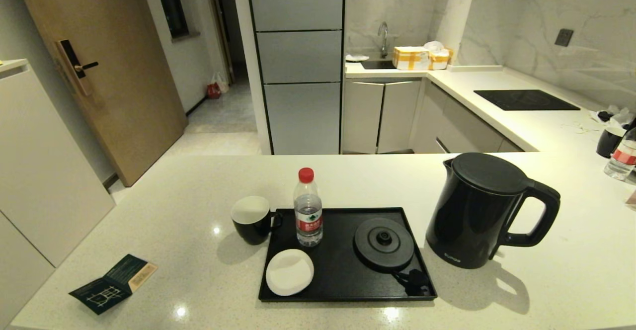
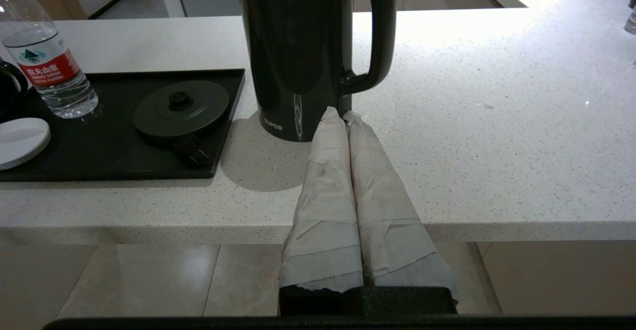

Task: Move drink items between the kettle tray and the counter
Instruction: Pick up the bottled water

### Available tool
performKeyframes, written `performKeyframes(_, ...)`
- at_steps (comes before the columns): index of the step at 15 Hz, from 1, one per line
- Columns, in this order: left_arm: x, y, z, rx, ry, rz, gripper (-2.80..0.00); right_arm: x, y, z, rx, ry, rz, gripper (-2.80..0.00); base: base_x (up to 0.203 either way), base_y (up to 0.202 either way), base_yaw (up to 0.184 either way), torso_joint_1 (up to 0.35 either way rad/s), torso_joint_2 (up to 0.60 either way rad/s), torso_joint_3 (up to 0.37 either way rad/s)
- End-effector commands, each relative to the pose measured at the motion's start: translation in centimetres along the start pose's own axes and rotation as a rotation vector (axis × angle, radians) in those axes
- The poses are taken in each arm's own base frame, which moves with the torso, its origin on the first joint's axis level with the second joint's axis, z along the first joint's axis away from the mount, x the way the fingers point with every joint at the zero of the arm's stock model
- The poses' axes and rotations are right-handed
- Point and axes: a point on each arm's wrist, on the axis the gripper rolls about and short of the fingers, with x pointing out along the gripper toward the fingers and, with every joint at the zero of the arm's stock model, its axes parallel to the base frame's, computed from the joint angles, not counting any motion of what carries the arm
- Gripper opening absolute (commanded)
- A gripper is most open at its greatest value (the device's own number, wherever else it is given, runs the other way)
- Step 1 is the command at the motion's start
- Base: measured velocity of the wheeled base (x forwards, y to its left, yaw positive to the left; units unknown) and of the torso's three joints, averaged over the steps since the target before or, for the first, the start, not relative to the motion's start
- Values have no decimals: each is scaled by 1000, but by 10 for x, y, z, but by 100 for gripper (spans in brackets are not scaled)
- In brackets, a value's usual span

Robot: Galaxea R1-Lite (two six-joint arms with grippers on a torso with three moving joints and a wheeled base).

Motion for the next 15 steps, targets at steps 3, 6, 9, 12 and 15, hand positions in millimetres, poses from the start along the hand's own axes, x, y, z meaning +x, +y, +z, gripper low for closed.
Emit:
performKeyframes(3,37,-1,-35,23,-178,28,-280,0,0,0,-1,3,1,-280,0,0,0,0,0,0)
performKeyframes(6,42,-2,-50,11,-98,22,-280,0,0,0,-1,3,1,-280,0,0,0,0,0,0)
performKeyframes(9,42,-2,-47,64,-127,26,-280,0,0,0,-1,3,2,-280,0,0,0,0,0,0)
performKeyframes(12,38,-1,-37,26,-132,38,-280,0,0,0,-1,3,1,-280,0,0,0,0,0,0)
performKeyframes(15,34,1,-5,-59,-42,22,-280,0,0,0,-1,3,1,-280,0,0,0,0,0,0)
